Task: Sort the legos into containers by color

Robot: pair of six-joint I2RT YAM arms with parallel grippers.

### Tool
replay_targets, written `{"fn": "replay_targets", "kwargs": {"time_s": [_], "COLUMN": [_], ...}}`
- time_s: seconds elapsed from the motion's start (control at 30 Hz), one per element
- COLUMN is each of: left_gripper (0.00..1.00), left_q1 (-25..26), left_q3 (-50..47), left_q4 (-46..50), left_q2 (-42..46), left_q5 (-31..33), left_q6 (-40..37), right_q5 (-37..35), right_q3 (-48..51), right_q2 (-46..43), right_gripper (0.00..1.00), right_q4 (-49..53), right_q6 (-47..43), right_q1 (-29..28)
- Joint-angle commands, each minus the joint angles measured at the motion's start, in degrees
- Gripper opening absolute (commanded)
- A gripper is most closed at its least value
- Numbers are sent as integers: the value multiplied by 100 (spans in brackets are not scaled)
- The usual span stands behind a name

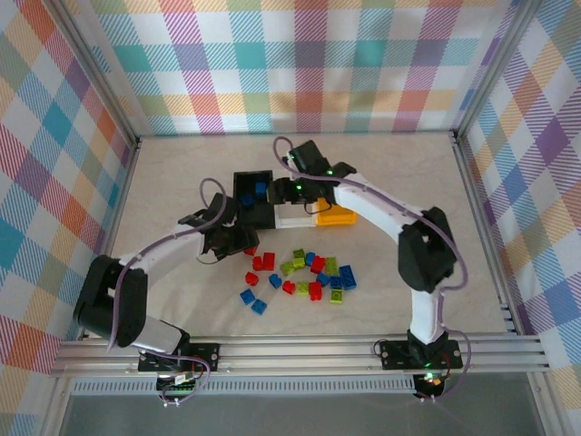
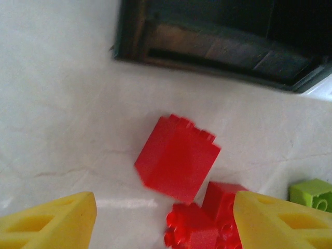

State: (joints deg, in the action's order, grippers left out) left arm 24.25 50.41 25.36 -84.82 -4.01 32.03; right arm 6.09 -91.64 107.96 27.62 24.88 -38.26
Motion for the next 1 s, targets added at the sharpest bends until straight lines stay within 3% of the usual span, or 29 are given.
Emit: {"fn": "replay_targets", "kwargs": {"time_s": [0.0,0.23,0.43,0.53,0.8,0.97], "left_gripper": [70,65,61,54,37,35], "left_q1": [156,358,490,527,546,714], "left_q3": [395,792,805,840,828,928], "left_q4": [118,376,363,409,481,634], "left_q2": [-384,-1038,-1296,-1361,-1098,-440], "left_q5": [400,850,996,1080,1080,837], "left_q6": [-271,-414,-481,-506,-513,-398], "right_q5": [-12,-46,-81,-81,-99,-148], "right_q3": [812,2015,2393,2444,2510,2564], "right_q2": [-653,-1617,-1931,-1979,-2047,-2067], "right_gripper": [66,69,70,70,70,70], "right_q4": [-635,-924,-1031,-1048,-1066,-986], "right_q6": [168,304,371,386,386,385], "right_q1": [105,274,380,431,460,477]}}
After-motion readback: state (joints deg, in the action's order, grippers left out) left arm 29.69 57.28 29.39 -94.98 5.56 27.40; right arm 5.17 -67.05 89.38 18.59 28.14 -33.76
